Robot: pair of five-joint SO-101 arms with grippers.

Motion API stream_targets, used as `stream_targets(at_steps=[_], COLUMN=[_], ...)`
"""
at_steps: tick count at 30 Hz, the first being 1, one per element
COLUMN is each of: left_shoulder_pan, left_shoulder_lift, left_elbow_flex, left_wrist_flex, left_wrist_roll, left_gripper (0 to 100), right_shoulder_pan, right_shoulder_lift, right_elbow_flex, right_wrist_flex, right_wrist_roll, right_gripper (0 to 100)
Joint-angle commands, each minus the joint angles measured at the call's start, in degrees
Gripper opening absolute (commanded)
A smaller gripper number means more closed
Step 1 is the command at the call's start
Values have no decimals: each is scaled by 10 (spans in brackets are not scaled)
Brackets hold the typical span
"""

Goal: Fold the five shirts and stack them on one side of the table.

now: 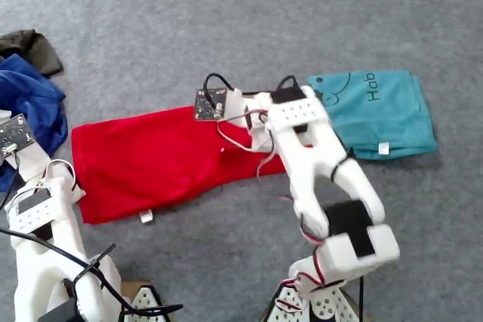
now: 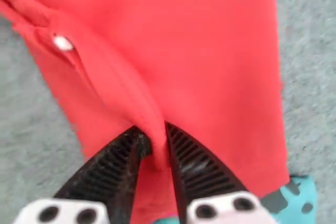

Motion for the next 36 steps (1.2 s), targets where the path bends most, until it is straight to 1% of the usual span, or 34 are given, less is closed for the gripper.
stream_targets(at_steps=[1, 5, 7, 12, 14, 17, 19, 21, 23, 24, 25, 26, 28, 29, 31, 32, 34, 36], left_shoulder_pan=[-5, -5, -5, -3, -3, -4, -4, -4, -4, -4, -5, -6, -7, -5, -5, -5, -6, 0], left_shoulder_lift=[-18, -17, -17, -16, -16, -15, -15, -15, -14, -14, -14, -14, -18, -18, -18, -19, -18, -13], left_elbow_flex=[-2, -2, -3, -3, -3, -4, -4, -4, -4, -5, -6, -7, -8, -15, -50, -80, -168, -247], left_wrist_flex=[-8, -9, -9, -9, -9, -9, -9, -9, -9, -9, -6, -5, 4, 14, 62, 104, 206, 294], left_wrist_roll=[6, 6, 6, 6, 6, 6, 6, 6, 6, 6, 6, 6, 6, 6, 10, 15, 54, 97], left_gripper=[30, 30, 30, 30, 30, 30, 30, 30, 30, 30, 30, 30, 30, 30, 56, 84, 134, 175], right_shoulder_pan=[-8, -9, -12, -11, -11, -11, -5, 2, 3, 3, 3, 4, 5, 8, 12, 14, 21, 35], right_shoulder_lift=[20, 26, 23, 25, 28, 25, 23, 23, 23, 23, 23, 23, 27, 27, 22, 17, 8, 3], right_elbow_flex=[-53, -61, -61, -72, -91, -117, -127, -129, -129, -128, -127, -127, -127, -127, -133, -149, -193, -236], right_wrist_flex=[-5, -11, -11, -11, -11, -11, -5, 3, 30, 44, 51, 49, 5, -25, -70, -79, -71, -63], right_wrist_roll=[8, 8, 6, 3, -23, -62, -82, -101, -122, -138, -160, -188, -260, -307, -405, -438, -462, -455], right_gripper=[15, 19, 57, 335, 378, 348, 291, 180, 15, 17, 54, 58, 16, 14, 21, 18, 16, 16])
